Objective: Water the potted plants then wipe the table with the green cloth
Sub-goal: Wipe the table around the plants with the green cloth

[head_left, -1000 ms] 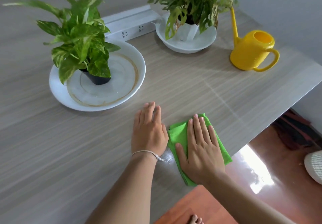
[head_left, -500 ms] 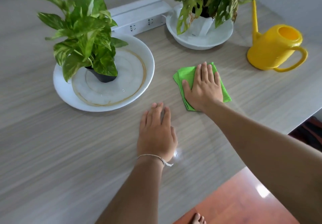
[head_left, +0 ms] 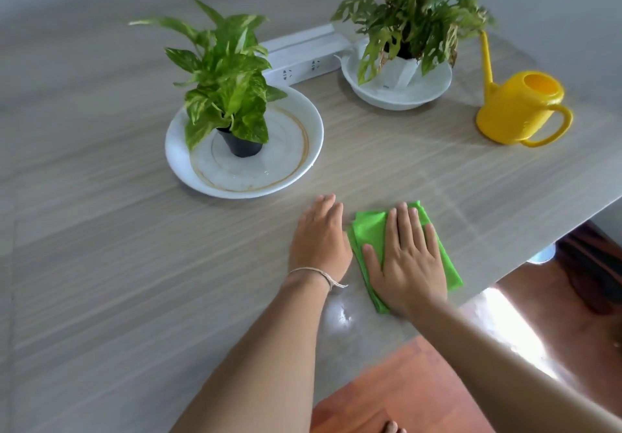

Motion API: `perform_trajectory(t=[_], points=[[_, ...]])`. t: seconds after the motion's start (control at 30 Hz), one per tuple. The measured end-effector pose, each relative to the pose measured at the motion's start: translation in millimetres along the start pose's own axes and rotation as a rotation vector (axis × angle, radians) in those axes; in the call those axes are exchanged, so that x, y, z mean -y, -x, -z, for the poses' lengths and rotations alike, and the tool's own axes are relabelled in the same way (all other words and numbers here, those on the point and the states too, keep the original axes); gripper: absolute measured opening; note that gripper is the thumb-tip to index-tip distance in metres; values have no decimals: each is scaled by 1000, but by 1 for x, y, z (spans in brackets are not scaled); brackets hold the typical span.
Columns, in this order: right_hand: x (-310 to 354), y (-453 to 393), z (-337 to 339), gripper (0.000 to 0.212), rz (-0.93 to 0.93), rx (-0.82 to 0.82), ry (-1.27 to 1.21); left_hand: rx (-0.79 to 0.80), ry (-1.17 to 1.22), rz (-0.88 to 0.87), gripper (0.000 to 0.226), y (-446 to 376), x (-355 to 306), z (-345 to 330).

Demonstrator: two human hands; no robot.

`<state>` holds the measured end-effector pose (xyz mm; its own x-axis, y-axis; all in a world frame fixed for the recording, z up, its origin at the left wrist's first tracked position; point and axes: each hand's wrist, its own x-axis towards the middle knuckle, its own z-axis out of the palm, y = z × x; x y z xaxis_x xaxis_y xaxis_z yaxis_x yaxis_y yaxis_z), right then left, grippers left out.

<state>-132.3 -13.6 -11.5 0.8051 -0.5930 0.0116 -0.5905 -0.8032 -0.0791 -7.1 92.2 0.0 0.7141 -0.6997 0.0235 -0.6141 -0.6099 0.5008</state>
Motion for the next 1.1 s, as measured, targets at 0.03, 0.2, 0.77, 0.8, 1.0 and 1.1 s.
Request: perform_trajectory(t=[0.03, 0.2, 0.77, 0.8, 1.0, 1.1], points=[[5, 12, -2, 83, 10, -19, 1, 2, 27, 17, 68, 4, 6, 7], [35, 57, -4, 83, 61, -18, 15, -108, 24, 39, 64, 73, 73, 48], [243, 65, -10, 87, 387, 109, -72, -338, -167, 304, 52, 163, 227, 114], [249, 58, -11, 87, 390, 106, -72, -353, -161, 316, 51, 163, 227, 114], [297, 10, -14, 86, 334, 117, -73, -377, -157, 413, 55, 168, 227, 117], [316, -4, -17, 87, 280, 118, -97, -328, -190, 426, 59, 165, 228, 120]])
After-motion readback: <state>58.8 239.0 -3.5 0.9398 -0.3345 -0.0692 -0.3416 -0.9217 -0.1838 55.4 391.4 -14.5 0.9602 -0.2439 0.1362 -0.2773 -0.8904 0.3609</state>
